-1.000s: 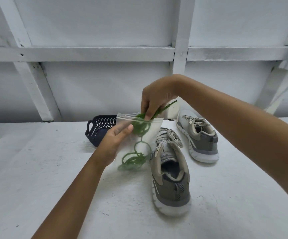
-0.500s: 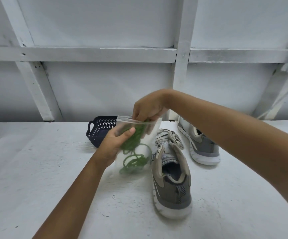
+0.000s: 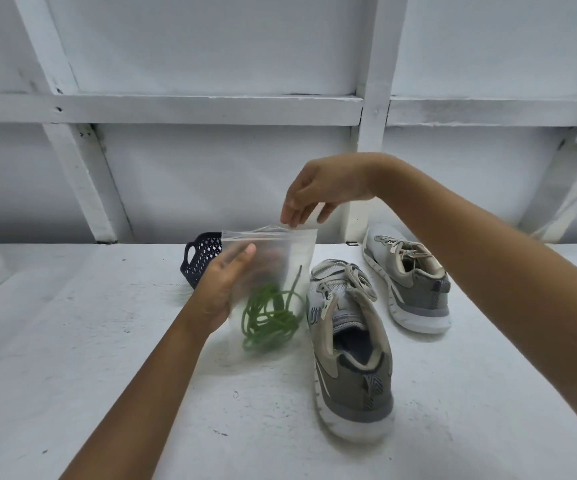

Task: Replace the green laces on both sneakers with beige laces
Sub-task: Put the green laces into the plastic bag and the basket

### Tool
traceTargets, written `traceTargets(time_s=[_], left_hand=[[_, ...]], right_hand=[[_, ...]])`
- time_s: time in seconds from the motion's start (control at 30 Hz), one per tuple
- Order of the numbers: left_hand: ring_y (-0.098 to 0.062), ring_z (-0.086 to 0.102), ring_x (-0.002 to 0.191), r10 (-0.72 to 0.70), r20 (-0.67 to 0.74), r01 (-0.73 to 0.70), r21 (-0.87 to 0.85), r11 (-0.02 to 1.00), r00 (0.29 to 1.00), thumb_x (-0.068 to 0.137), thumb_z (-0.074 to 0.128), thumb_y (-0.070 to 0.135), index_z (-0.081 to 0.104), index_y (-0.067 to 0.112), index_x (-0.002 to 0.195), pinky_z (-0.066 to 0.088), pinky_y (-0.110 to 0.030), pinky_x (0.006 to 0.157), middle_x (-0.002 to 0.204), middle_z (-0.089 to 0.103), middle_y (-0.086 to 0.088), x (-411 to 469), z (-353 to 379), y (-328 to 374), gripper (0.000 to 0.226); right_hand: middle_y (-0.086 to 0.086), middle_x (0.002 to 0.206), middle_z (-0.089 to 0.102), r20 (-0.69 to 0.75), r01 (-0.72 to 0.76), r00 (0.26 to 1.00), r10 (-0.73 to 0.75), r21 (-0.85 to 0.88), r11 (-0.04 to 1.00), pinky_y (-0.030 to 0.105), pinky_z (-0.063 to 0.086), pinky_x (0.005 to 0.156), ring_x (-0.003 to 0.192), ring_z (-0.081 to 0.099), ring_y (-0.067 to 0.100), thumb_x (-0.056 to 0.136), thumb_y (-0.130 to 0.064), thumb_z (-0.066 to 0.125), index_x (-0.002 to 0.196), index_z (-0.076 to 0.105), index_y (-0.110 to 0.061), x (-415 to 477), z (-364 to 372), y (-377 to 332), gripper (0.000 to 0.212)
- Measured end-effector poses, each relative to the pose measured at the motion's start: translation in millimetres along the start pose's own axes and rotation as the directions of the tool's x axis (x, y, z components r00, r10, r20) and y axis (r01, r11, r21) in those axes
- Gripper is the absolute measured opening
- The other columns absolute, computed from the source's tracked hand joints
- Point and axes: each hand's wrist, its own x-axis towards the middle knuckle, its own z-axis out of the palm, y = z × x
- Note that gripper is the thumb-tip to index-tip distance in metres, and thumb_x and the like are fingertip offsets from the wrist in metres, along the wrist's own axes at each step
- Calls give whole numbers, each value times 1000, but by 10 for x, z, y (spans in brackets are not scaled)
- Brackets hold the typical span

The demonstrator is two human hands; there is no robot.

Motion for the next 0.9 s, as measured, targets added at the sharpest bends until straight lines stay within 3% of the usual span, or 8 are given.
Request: traceTargets(time_s=[0.1,0.23,0.27,0.37,0.4,0.57,0.77,0.9], left_hand=[[-31,67,100,-34,8,34,-101,994,999,56,83,55,65,13,114,56,-38,77,115,66,-18,3,-33,46,74],[-26,67,100,-41,-50,33,-139,990,998,52,85,56,58,10,118,58,-38,73,111,69,-9,22,-30,118,85],[-26,66,101,-2,-112,-13,-131,991,994,56,84,52,59,10,114,58,-40,76,107,70,-7,41,-34,115,75],[-21,61,99,126,-287,-149,-59,987,950,80,65,30,66,19,89,55,-40,81,93,66,0,67,-8,130,14],[-18,61,95,164,-319,-176,-9,984,933,85,60,24,68,20,84,56,-37,79,87,66,3,71,2,138,9],[-6,62,72,191,-371,-145,150,978,909,92,56,15,68,10,86,53,-31,78,68,69,11,59,56,132,14],[-13,61,73,215,-391,-133,227,965,895,78,64,34,74,18,81,49,-45,81,68,70,9,14,64,142,19],[-9,65,75,195,-381,-138,172,975,904,81,62,30,72,13,89,53,-32,73,73,72,7,29,64,120,21]], right_hand=[[-1,110,66,-46,36,998,-40,-85,996,31,54,85,102,60,12,94,-14,51,103,66,-29,-78,101,201,23],[-4,78,64,-207,89,977,-54,164,982,21,55,69,70,62,4,91,-8,60,92,64,-19,-121,341,424,12],[-4,73,62,-257,119,965,-59,223,968,20,54,67,66,61,4,90,-5,60,88,62,-19,-123,393,453,13],[-1,69,58,-368,178,929,-52,318,931,19,53,62,61,58,4,89,-4,61,93,59,-14,-133,503,510,11],[-1,69,58,-387,177,921,-42,320,931,18,53,62,60,58,4,89,-4,61,96,60,-10,-138,532,524,10],[-2,67,60,-368,98,930,-12,216,971,14,49,58,57,56,2,87,-17,67,80,63,-17,-186,639,590,8],[-3,62,59,-436,156,899,-37,241,958,8,41,50,47,53,-6,87,-13,66,72,61,-21,-222,699,615,17],[-1,61,59,-446,183,893,-52,256,949,10,42,53,50,53,-3,85,-14,68,70,63,-20,-222,690,648,17]])
